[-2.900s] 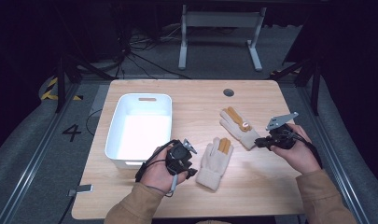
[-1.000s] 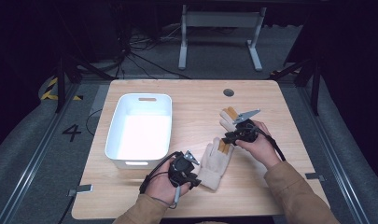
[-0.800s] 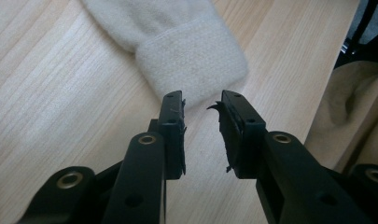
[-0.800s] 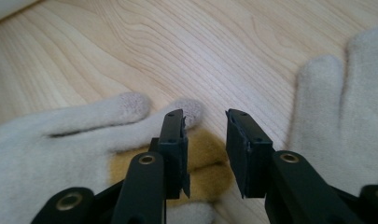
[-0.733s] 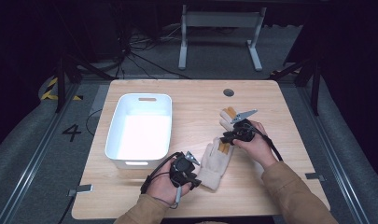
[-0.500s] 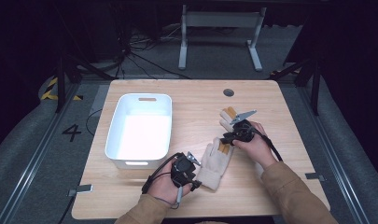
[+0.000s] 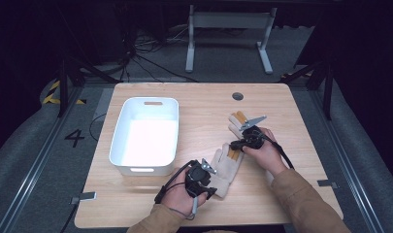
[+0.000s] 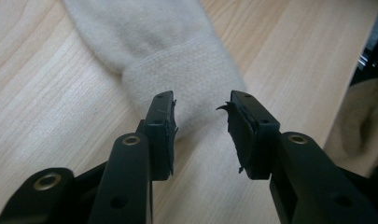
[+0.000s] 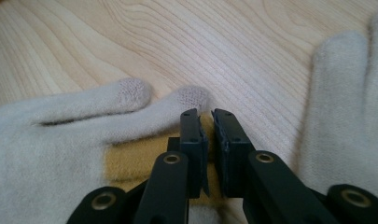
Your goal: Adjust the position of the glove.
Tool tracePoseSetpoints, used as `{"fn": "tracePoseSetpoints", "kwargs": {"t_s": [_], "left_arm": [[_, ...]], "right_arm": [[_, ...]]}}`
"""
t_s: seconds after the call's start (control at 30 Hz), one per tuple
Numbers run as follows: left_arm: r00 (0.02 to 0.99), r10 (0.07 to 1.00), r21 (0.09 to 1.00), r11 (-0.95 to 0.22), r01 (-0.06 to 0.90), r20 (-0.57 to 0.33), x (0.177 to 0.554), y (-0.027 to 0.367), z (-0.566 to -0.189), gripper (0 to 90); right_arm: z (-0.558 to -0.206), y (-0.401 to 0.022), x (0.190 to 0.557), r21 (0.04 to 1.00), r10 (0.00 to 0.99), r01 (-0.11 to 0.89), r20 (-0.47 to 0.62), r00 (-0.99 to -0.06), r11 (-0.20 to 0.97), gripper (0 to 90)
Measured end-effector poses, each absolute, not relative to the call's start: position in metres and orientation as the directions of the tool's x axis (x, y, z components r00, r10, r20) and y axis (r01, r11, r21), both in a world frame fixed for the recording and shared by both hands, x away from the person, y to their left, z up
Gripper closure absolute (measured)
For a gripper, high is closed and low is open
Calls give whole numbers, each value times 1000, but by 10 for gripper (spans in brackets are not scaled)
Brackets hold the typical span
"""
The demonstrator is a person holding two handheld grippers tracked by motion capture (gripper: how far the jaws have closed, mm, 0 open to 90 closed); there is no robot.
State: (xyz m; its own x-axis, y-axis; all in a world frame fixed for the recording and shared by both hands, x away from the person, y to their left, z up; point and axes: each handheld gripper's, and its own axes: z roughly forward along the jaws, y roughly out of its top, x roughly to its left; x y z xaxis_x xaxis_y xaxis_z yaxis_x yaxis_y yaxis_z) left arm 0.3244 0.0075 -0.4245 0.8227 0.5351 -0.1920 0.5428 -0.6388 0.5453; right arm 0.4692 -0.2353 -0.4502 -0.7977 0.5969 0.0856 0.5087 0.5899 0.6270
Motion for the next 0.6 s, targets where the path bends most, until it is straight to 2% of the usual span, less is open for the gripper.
{"fn": "tracePoseSetpoints", "kwargs": {"t_s": [0.23,0.4,0.6], "left_arm": [[817,557,549,-640,537,-149,324,-10,-434,542],[812,558,530,-643,553,-170,328,-14,-441,527],[798,582,525,-634,567,-158,330,-14,-443,635]], "right_arm": [[-451,-236,469,631,597,507,85,-798,588,826],[-451,-236,468,632,591,502,85,-802,590,821],[-451,-237,468,633,591,505,92,-801,586,821]]}}
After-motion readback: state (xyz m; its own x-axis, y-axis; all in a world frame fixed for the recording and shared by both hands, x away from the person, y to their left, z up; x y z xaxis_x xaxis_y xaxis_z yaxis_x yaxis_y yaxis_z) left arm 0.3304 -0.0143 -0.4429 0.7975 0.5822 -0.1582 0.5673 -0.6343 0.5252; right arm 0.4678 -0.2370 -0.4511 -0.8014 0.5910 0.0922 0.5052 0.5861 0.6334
